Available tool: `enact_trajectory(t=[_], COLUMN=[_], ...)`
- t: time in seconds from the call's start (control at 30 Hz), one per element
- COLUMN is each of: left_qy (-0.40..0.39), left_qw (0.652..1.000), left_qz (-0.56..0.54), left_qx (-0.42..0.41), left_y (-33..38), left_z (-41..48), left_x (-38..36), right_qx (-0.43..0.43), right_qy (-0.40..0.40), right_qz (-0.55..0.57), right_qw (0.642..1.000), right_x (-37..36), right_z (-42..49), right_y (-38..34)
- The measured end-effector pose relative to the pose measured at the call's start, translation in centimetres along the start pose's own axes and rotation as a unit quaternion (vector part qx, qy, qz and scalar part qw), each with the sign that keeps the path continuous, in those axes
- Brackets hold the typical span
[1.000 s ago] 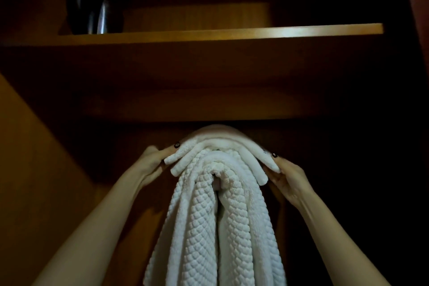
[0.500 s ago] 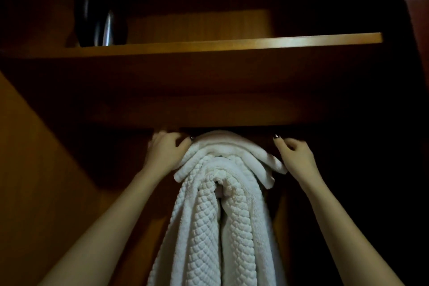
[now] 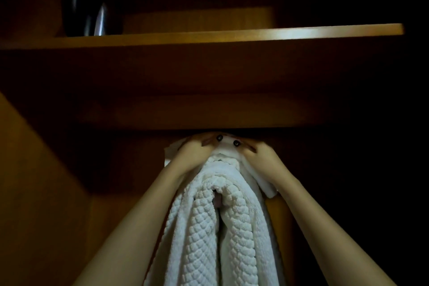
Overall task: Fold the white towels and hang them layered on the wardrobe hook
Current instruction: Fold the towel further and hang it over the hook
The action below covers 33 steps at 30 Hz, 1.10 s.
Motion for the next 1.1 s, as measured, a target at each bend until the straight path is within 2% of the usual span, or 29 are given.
enact_trajectory(t=[0.13,0.27,0.4,0.5,0.6,0.7,0.87,0.97,1.03,1.1], left_qy=[-0.051,-0.063,-0.076,-0.077,-0.076,-0.061,-0.002,0.009,-0.017,-0.080], left_qw=[0.997,0.996,0.995,0.994,0.997,0.998,0.995,0.989,0.985,0.980], left_qz=[0.022,-0.064,-0.065,-0.054,-0.010,-0.013,0.029,0.057,0.064,0.090], left_qx=[-0.062,0.006,0.019,0.050,0.014,-0.022,-0.093,-0.138,-0.160,-0.157], left_y=[0.1,-0.6,0.1,0.4,1.5,4.0,7.3,8.5,9.5,10.7], left_z=[-1.0,-2.0,-2.9,-3.8,-5.6,-8.3,-16.3,-22.8,-27.7,-32.5], left_x=[0.2,0.4,0.6,2.7,4.8,6.1,6.6,4.7,2.3,-0.9], right_qx=[-0.042,-0.060,-0.070,-0.080,-0.077,-0.063,-0.016,-0.005,-0.045,-0.114], right_qy=[0.026,-0.010,-0.048,-0.054,-0.042,-0.031,0.007,-0.002,-0.037,-0.073], right_qz=[0.018,0.036,0.064,0.038,-0.002,-0.015,-0.058,-0.137,-0.187,-0.223], right_qw=[0.999,0.998,0.994,0.995,0.996,0.997,0.998,0.991,0.981,0.965], right_x=[-0.3,-1.4,-0.8,1.1,2.9,4.0,5.7,6.5,7.2,8.7], right_z=[-0.9,-1.8,-3.2,-4.4,-6.5,-9.0,-17.9,-25.2,-31.0,-37.4], right_y=[0.4,1.2,0.0,-1.0,-2.7,-5.9,-12.4,-13.6,-12.8,-11.3])
Point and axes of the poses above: each hand's wrist, its own z-axis towards the middle knuckle, its own x-axis out of the back of the hand, y = z × x, the point moved 2 cm from there along z, towards the middle knuckle, and after that the axes turned 2 degrees about x, right-handed, at the moved point
